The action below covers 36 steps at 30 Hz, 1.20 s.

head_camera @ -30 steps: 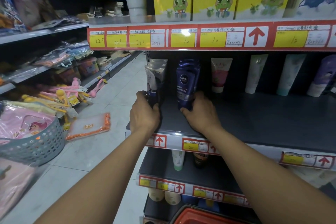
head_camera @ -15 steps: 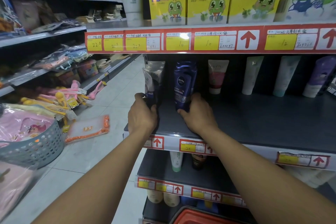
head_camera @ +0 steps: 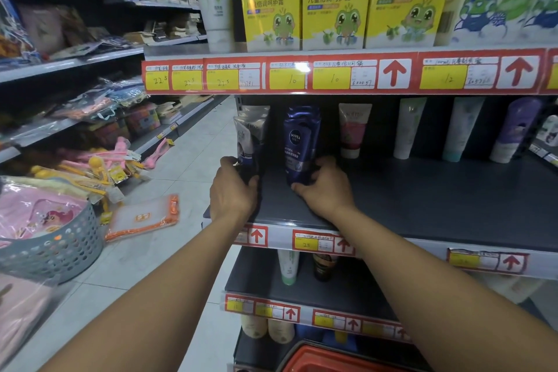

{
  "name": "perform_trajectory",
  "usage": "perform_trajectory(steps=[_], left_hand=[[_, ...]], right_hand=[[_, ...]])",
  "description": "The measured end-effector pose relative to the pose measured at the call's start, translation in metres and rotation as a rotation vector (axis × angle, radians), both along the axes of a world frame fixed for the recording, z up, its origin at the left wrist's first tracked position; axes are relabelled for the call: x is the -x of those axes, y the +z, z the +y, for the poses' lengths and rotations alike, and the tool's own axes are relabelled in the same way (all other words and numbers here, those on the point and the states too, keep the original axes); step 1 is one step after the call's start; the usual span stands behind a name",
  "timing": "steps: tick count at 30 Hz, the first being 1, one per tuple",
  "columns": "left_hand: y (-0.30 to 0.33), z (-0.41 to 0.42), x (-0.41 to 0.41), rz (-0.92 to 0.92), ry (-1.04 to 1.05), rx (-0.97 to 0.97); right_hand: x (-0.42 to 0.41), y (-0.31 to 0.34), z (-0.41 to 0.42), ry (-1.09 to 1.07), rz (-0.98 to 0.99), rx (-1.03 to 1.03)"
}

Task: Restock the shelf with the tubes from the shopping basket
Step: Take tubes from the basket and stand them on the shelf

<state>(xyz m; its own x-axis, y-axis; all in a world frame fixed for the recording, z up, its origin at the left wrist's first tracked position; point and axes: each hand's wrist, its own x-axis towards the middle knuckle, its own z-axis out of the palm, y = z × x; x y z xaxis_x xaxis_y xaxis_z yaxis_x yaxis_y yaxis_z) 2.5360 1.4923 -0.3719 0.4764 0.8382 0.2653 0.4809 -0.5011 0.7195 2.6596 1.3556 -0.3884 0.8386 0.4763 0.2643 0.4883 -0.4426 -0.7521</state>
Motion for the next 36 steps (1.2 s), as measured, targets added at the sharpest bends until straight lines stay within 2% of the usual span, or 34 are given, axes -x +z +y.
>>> perform_trajectory(steps=[4, 13, 25, 36], left_hand=[[0.006, -0.001, 0.005, -0.006, 0.006, 0.024], [0.014, -0.041, 0.035, 0.057, -0.062, -0.148], [0.014, -0.143, 0.075, 0.117, -0.255, -0.343], [-0.023, -0.223, 0.084, 0.175, -0.424, -0.392]], right_hand=[[-0.004, 0.010, -0.018, 0.030, 0.071, -0.013], [0.017, 0.008, -0.088, 0.023, -0.158, 0.063], [0.056, 0.008, -0.191, -0.048, -0.283, 0.074], [0.088, -0.042, -0.272, -0.058, -0.269, 0.136]])
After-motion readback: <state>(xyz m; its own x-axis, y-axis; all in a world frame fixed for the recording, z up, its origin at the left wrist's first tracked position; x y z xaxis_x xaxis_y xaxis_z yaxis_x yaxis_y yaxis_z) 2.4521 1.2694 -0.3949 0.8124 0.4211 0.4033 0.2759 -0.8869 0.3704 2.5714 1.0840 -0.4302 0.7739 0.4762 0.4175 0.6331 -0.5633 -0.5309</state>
